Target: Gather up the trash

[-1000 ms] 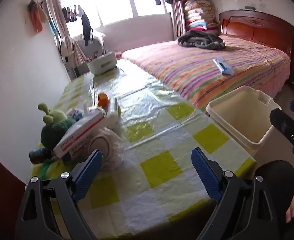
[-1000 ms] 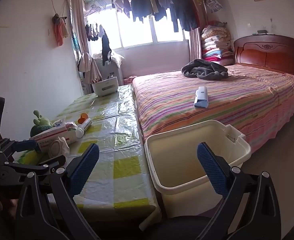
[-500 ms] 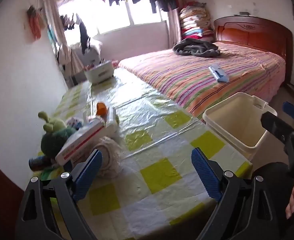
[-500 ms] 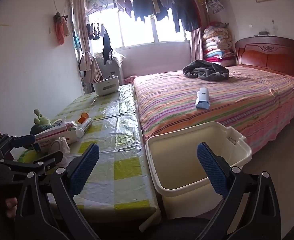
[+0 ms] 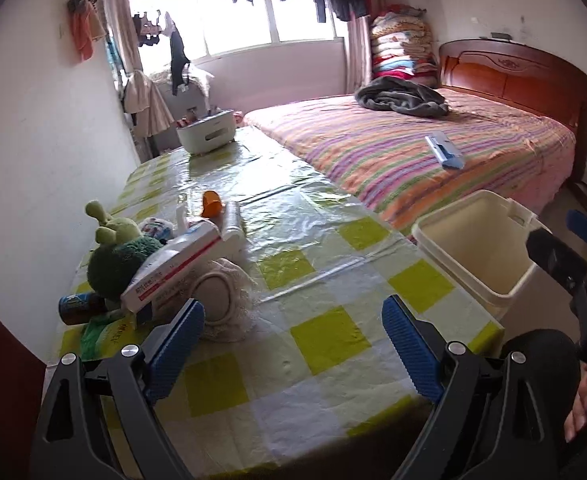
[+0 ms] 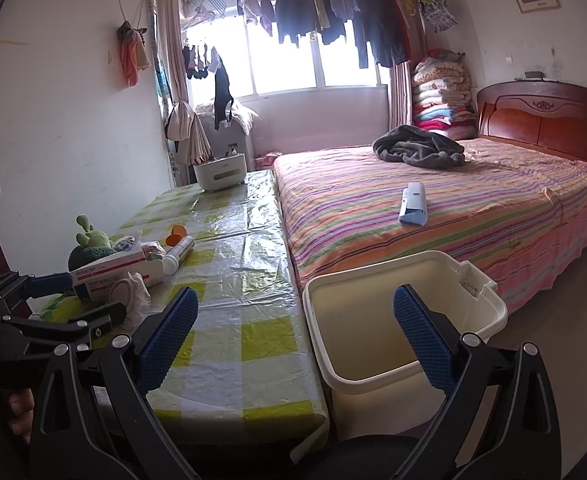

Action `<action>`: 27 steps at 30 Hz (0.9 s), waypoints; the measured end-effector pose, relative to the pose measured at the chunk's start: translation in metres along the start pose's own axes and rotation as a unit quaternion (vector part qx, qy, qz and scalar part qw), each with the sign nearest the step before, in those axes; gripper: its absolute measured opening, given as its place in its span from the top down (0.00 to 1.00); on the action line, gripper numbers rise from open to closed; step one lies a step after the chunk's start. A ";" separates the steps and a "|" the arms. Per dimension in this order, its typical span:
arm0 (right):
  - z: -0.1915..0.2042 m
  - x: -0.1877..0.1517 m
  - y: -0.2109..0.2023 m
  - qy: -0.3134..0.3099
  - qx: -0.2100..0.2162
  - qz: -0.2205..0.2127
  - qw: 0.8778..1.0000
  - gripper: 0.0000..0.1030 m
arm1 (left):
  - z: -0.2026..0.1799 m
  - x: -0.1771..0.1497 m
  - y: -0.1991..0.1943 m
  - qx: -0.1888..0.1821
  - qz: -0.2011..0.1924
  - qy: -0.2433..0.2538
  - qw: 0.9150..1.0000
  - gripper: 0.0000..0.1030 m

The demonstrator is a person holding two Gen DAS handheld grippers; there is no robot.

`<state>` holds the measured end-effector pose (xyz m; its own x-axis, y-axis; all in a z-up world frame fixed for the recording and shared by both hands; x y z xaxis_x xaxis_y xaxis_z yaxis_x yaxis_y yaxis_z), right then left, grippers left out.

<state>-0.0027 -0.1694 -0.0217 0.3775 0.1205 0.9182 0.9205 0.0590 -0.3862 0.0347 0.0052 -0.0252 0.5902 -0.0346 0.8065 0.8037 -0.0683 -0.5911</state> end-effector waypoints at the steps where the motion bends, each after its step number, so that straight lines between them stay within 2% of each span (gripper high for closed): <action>1: 0.001 0.001 -0.001 -0.002 -0.001 -0.002 1.000 0.06 | 0.000 0.000 -0.001 0.001 -0.001 0.001 1.000 0.15; 18: 0.001 0.007 -0.008 -0.009 -0.015 -0.010 1.000 0.06 | 0.012 0.001 -0.008 0.007 -0.010 -0.019 1.000 0.15; 27: 0.003 0.009 0.002 -0.023 -0.029 0.003 0.999 0.06 | 0.015 0.000 -0.010 0.006 -0.012 -0.020 1.000 0.15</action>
<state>0.0017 -0.1651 -0.0147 0.3790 0.1653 0.9105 0.9231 0.0016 -0.3845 0.0275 0.0212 -0.0193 0.5727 0.0074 0.8197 0.8187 -0.0559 -0.5715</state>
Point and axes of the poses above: each gripper's, at about its wrist camera, not at the fingertips, and y roughly the way its jaws point, z to its left, x to its top, the point moved 5 cm from there along y, roughly the way its jaws point, and after that the axes turned 13 degrees about -y, right-handed, at the moved point
